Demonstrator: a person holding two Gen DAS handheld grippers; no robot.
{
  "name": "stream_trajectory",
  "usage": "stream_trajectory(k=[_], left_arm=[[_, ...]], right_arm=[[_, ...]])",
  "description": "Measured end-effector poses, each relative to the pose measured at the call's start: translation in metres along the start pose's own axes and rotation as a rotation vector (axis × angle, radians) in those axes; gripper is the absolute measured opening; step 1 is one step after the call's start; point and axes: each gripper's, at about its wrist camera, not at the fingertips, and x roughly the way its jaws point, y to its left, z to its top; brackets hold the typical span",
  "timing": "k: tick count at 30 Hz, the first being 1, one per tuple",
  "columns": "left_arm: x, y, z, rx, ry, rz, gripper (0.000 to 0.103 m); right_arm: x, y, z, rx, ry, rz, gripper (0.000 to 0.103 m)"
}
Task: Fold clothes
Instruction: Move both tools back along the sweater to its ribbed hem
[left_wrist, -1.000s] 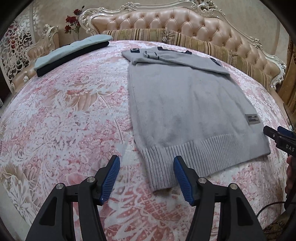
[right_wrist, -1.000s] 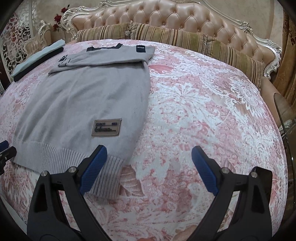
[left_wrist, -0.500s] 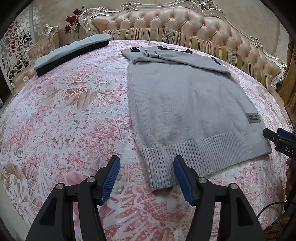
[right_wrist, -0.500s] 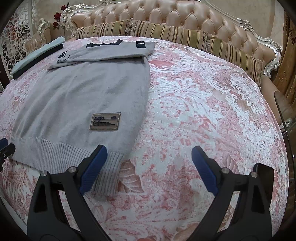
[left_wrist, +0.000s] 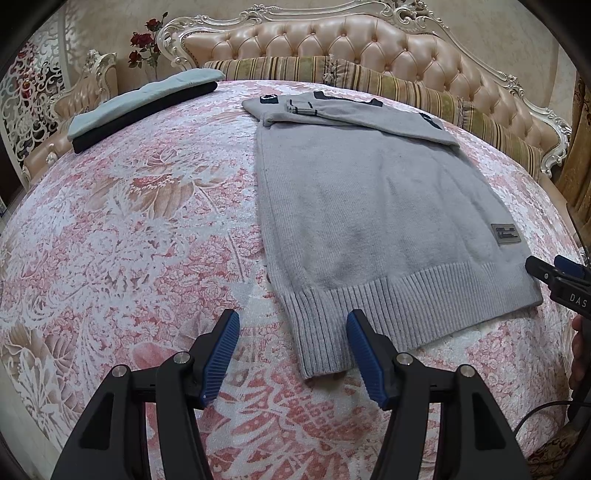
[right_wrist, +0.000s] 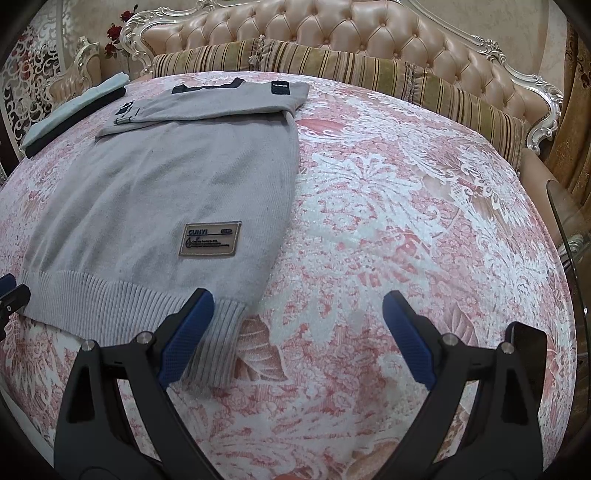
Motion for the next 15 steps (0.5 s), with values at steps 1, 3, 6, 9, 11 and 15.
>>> stream_trajectory(k=[1,3,6,9,11,15], left_arm=[[0.0002,0.0,0.0001,0.001,0.0,0.001,0.061],[0.0005,-0.0003,0.0003,0.003,0.0,0.003,0.061],[0.0007,-0.0003,0.0005,0.005,0.0,0.004,0.061],[0.0004,-0.0008,0.0004,0.006,0.0,0.005,0.061],[0.0004,-0.0007,0.0005,0.007,-0.001,0.005,0.061],[0.0004,-0.0002,0.0005,0.008,-0.001,0.004,0.061]], right_arm=[[-0.0001,0.0002,0.0001,-0.001,0.0,0.0,0.093],[0.0,-0.0001,0.0001,0.0,0.0,0.001,0.093],[-0.0001,-0.0001,0.0003,-0.001,0.0,0.002,0.093],[-0.0001,-0.0001,0.0003,-0.001,0.0,0.002,0.093],[-0.0001,-0.0001,0.0003,0.0,0.0,0.002,0.093],[-0.0002,-0.0002,0.0002,0.0,0.0,0.002,0.093]])
